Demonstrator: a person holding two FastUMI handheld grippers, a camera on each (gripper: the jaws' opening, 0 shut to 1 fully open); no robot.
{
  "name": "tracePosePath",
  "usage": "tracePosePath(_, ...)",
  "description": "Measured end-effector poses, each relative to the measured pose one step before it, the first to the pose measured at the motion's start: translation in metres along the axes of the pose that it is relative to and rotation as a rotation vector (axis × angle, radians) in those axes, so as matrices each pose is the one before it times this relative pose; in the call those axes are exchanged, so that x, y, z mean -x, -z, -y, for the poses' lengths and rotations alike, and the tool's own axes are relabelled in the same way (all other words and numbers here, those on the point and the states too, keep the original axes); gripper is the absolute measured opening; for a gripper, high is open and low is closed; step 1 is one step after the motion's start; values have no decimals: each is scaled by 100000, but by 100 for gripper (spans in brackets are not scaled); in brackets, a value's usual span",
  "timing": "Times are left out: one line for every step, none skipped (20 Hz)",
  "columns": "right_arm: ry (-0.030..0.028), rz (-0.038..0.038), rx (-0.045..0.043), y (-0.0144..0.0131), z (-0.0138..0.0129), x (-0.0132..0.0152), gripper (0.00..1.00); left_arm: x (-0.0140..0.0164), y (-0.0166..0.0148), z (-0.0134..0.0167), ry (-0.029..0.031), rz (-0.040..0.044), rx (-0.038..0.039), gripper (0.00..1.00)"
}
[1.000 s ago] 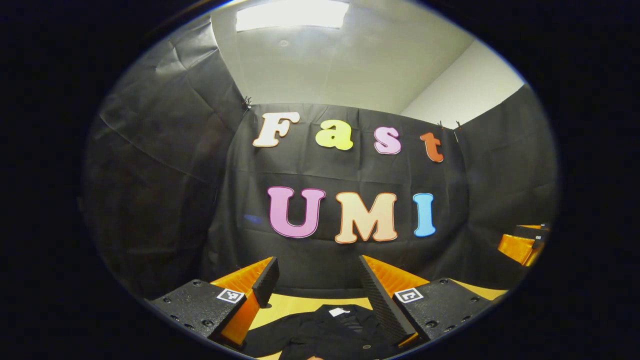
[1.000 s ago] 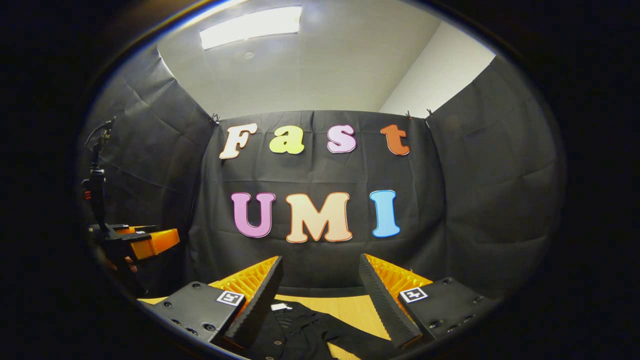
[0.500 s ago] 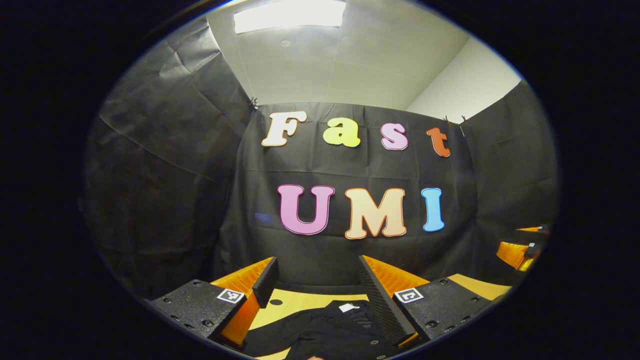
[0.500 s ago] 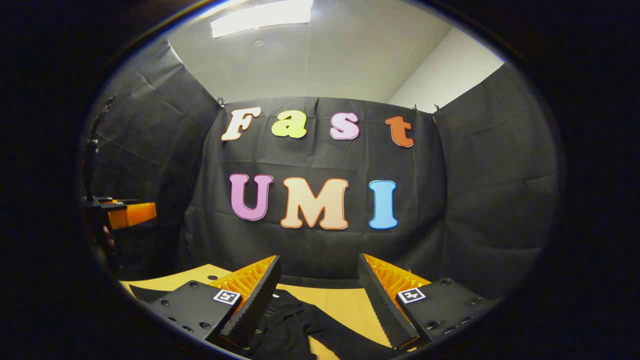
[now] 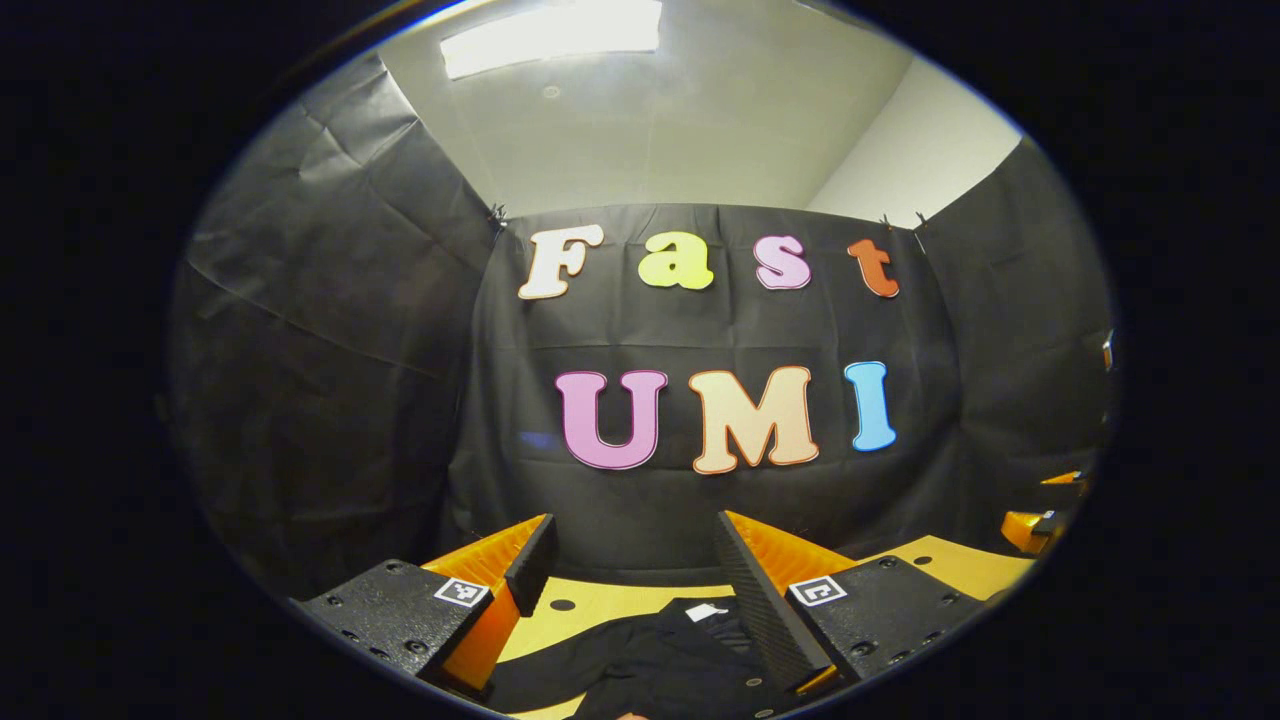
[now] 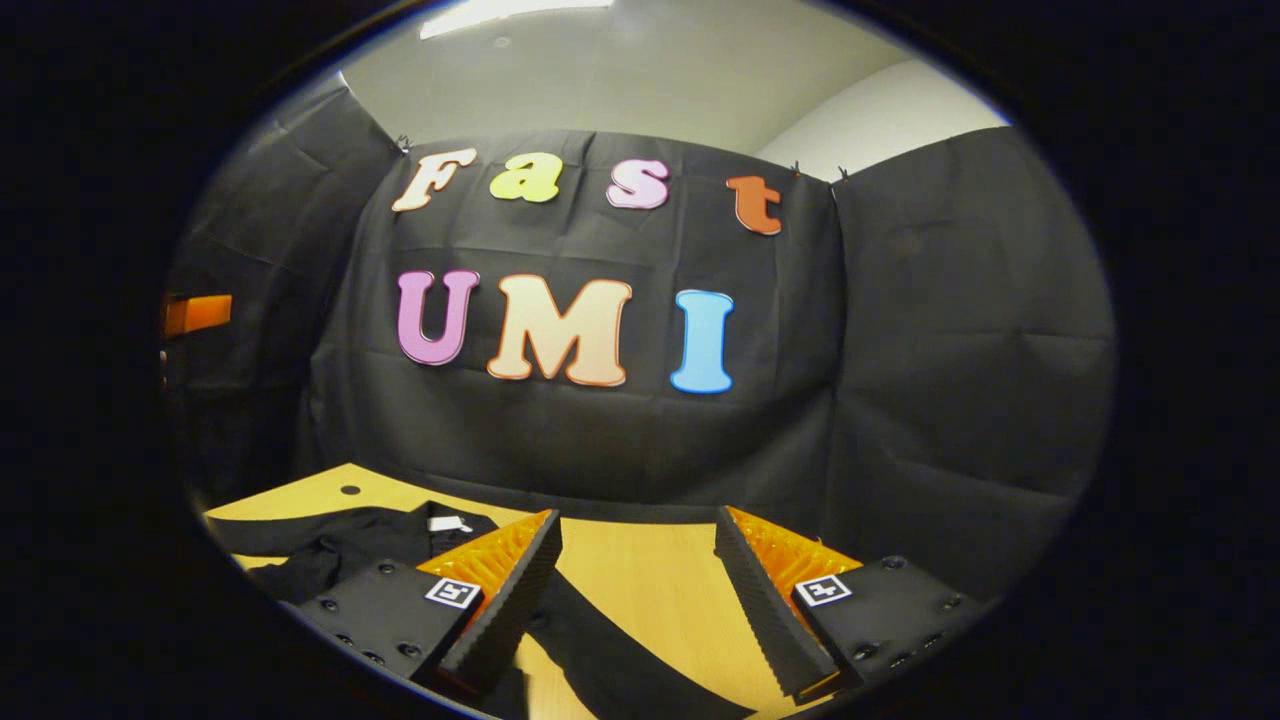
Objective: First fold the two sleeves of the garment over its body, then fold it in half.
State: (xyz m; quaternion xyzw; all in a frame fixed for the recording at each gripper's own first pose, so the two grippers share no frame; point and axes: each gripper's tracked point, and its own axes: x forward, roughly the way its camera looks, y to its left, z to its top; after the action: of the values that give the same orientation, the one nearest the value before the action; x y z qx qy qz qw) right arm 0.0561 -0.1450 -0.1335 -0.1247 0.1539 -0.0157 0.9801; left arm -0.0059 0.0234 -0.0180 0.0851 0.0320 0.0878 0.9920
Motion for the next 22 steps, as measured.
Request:
tracePosePath(286,-2816,255,1289,779,-324,99,52,161,648,191,-22,-330,92)
tracePosePath(51,-3008,623,1177,658,-296,98,-42,73,500,91,-256,-314,93)
tracePosePath(-414,-3619,1014,1450,638,-287,98,-143,221,430,-22,-542,-192,93)
tracePosePath(-663,-3778,1218,1335,501,-176,98,-113,94,387,-4,-515,-186,93)
tracePosePath(-695,-3622,1065,1559,597,-205,99,3,160,411,-252,-546,-232,92)
tracePosePath(-985,-3886,410,1468,381,-209,98,-34,30,304,-166,-375,-199,92)
tracePosePath(-1072,-3727,-90,1455,353,-351,98,17,80,386,-145,-381,-376,92)
tracePosePath(-238,-3629,-221,1378,487,-361,100,44,160,396,-117,-485,-558,92)
tracePosePath(-135,-3669,-212,1498,508,-417,98,20,133,366,1,-572,-568,92)
tracePosePath(-262,-3309,-209,1228,384,-495,98,-126,104,525,232,-432,-434,92)
tracePosePath(-135,-3153,-148,1390,394,-653,98,23,114,480,232,-409,-476,92)
tracePosePath(-563,-3448,-179,1122,259,-465,98,-167,40,318,71,-343,-687,92)
tracePosePath(-312,-3366,-434,1475,231,-270,98,-60,25,257,-6,-541,-850,92)
tracePosePath(-171,-2596,-115,1123,447,-317,98,-28,-10,232,-160,-284,-644,92)
tracePosePath(27,-2372,204,1029,362,-342,99,175,56,271,-62,-143,-294,92)
tracePosePath(37,-2811,440,1040,336,-356,98,66,-85,223,-1,34,-126,93)
tracePosePath(-10,-3441,427,1206,287,-394,98,78,-159,135,78,37,-182,94)
tracePosePath(-33,-3731,314,1184,197,-524,99,35,-205,112,79,152,-247,93)
tracePosePath(-349,-4487,98,1643,165,-82,98,239,-17,115,-11,160,-303,93)
tracePosePath(-281,-3725,672,1462,67,-217,99,50,-167,-4,-110,205,-175,93)
tracePosePath(-385,-3421,575,1409,-110,-308,100,78,27,59,-149,13,-140,93)
tracePosePath(-147,-2275,177,988,47,-401,99,202,-84,-54,-247,-88,-186,93)
